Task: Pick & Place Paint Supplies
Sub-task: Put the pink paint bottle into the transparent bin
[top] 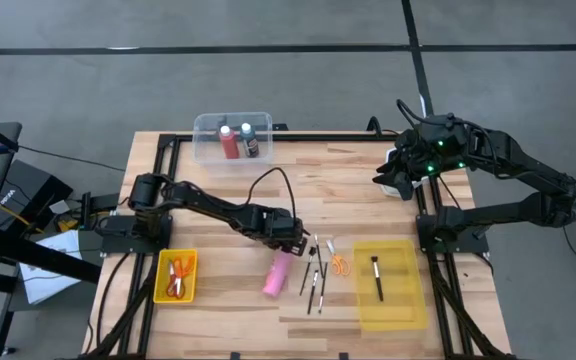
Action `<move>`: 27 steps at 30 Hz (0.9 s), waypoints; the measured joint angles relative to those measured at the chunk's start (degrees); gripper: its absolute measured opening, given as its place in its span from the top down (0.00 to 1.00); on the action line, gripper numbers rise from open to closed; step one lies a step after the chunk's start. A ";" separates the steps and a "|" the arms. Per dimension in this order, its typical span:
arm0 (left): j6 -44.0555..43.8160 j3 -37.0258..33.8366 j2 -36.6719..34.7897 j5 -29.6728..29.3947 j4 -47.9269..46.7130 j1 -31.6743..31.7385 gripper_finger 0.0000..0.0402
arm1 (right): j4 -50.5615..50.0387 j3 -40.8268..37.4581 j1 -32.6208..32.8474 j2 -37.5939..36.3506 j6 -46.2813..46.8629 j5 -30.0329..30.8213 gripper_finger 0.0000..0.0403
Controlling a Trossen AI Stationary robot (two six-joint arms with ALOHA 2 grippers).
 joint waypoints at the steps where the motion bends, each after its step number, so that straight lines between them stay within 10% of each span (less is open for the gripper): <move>1: 0.02 0.00 -0.16 -1.12 0.67 -0.02 0.73 | -0.02 0.00 0.00 0.00 0.00 0.00 0.54; 27: 1.96 -0.04 -29.56 -43.02 -24.30 -0.02 0.73 | -1.57 0.04 -0.13 -1.95 0.15 3.16 0.54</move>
